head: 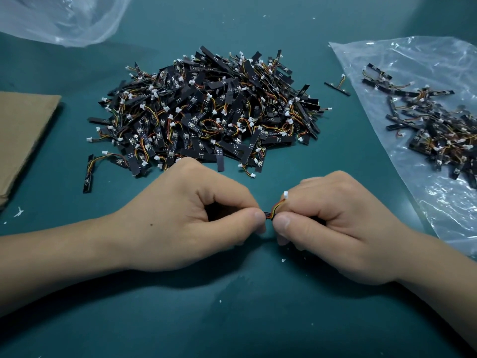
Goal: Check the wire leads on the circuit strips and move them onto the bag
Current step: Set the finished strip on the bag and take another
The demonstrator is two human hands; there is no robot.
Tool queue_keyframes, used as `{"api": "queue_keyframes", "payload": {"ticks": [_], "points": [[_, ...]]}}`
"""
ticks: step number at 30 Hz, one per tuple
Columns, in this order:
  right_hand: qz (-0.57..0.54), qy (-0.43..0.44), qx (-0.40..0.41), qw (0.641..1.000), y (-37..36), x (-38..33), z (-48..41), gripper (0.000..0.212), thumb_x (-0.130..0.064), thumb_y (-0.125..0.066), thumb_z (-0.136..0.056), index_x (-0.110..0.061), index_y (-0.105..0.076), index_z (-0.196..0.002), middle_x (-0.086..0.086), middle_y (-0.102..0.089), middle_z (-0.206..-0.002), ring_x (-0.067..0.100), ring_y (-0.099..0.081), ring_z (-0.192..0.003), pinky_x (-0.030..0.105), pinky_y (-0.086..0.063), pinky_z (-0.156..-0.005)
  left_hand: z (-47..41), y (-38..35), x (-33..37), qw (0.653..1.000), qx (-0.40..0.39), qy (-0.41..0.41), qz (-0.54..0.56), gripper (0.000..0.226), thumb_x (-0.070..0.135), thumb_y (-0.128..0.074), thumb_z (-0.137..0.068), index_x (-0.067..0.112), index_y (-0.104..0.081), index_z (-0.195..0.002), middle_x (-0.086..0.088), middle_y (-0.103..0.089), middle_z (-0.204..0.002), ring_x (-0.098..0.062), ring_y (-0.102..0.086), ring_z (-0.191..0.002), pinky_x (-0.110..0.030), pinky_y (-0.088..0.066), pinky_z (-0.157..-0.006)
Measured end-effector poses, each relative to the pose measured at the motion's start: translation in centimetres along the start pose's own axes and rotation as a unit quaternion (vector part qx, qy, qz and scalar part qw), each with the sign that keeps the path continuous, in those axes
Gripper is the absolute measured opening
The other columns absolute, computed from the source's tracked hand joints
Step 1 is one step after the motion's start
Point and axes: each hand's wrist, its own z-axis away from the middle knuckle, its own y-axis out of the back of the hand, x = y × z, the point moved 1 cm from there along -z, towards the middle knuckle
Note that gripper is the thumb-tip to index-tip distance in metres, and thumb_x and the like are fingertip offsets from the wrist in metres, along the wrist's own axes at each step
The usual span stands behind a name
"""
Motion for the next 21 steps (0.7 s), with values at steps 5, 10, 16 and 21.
{"api": "queue_keyframes", "payload": {"ticks": [5,10,16,21], "points": [[-0.005,0.003,-0.002,1.0,0.09,-0.11,-0.03,0.038,-0.03,-0.047,-0.102,-0.012,-0.068,-0.076,-0.002,-0.057,-0.061,0.02,-0.056,-0.06,0.041,-0.047,-0.06,-0.02,0.08,-0.02,1.0,0.0,0.015,0.023,0.028,0.031,-0.064,-0.085,0.008,-0.076,-0.074,0.002,-0.067,-0.062,-0.013,-0.062,-0.057,-0.023,-0.046,-0.057],[-0.009,0.017,-0.009,1.0,0.14,-0.3,-0.09,0.036,-0.027,-0.047,-0.102,-0.013,-0.068,-0.077,-0.004,-0.056,-0.061,0.018,-0.055,-0.06,0.04,-0.047,-0.061,0.09,0.06,0.05,1.0,-0.001,-0.002,-0.002,0.028,0.031,-0.062,-0.085,0.01,-0.076,-0.072,0.0,-0.066,-0.06,-0.02,-0.063,-0.057,-0.03,-0.049,-0.056],[-0.015,0.02,-0.018,1.0,0.08,-0.2,-0.03,0.037,-0.026,-0.047,-0.099,-0.009,-0.064,-0.071,-0.001,-0.055,-0.059,0.02,-0.052,-0.058,0.043,-0.045,-0.059,0.19,-0.16,-0.11,1.0,-0.001,0.004,0.018,0.028,0.032,-0.063,-0.084,0.01,-0.076,-0.074,0.002,-0.067,-0.061,-0.015,-0.061,-0.057,-0.026,-0.047,-0.058],[-0.009,0.019,-0.014,1.0,0.01,-0.05,-0.02,0.04,-0.024,-0.047,-0.098,-0.005,-0.061,-0.065,0.003,-0.052,-0.057,0.023,-0.049,-0.056,0.044,-0.043,-0.057,0.19,-0.12,-0.14,1.0,0.001,-0.009,-0.001,0.029,0.035,-0.063,-0.084,0.012,-0.076,-0.073,0.003,-0.066,-0.061,-0.017,-0.062,-0.057,-0.03,-0.049,-0.057]]}}
